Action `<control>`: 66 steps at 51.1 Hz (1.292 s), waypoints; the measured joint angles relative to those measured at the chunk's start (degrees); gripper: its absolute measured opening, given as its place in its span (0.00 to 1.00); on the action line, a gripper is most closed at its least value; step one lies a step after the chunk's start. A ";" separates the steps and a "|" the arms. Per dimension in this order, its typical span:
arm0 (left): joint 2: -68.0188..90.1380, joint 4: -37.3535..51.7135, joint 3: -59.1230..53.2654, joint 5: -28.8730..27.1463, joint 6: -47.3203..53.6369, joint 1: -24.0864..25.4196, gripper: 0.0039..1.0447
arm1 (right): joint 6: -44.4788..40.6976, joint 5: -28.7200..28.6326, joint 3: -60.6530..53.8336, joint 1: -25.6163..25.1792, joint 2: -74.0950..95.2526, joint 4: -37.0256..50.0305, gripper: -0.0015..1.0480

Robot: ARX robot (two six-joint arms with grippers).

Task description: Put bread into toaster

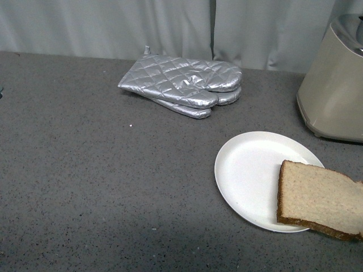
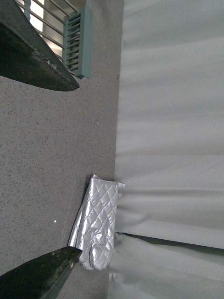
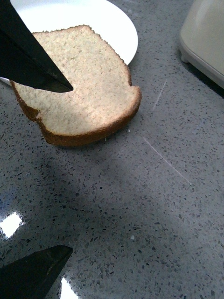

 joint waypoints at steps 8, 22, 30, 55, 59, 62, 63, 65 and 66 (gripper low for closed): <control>0.00 0.00 0.00 0.00 0.00 0.00 0.94 | 0.90 0.81 0.26 3.10 11.19 9.79 0.91; 0.00 0.00 0.00 0.00 0.00 0.00 0.94 | 3.43 2.08 3.98 3.32 24.74 20.55 0.91; 0.00 0.00 0.00 0.00 0.00 0.00 0.94 | 4.79 2.29 6.27 4.24 25.99 20.68 0.91; 0.00 0.00 0.00 0.00 0.00 0.00 0.94 | 5.62 3.96 16.20 6.73 26.08 11.28 0.80; 0.00 0.00 0.00 0.00 0.00 0.00 0.94 | 6.40 3.08 16.68 6.95 25.64 10.12 0.69; -0.02 0.00 0.00 0.00 0.00 0.00 0.94 | 7.28 2.14 17.09 7.17 24.81 8.70 0.59; 0.00 0.00 0.00 0.00 0.00 0.00 0.94 | 7.54 1.90 17.18 7.26 24.41 8.20 0.56; 0.00 0.00 0.00 0.00 0.00 0.00 0.94 | 7.98 1.46 17.46 7.32 23.28 6.86 0.48; 0.00 0.00 0.00 0.00 0.00 0.00 0.94 | 8.17 1.31 17.57 7.37 22.73 6.32 0.44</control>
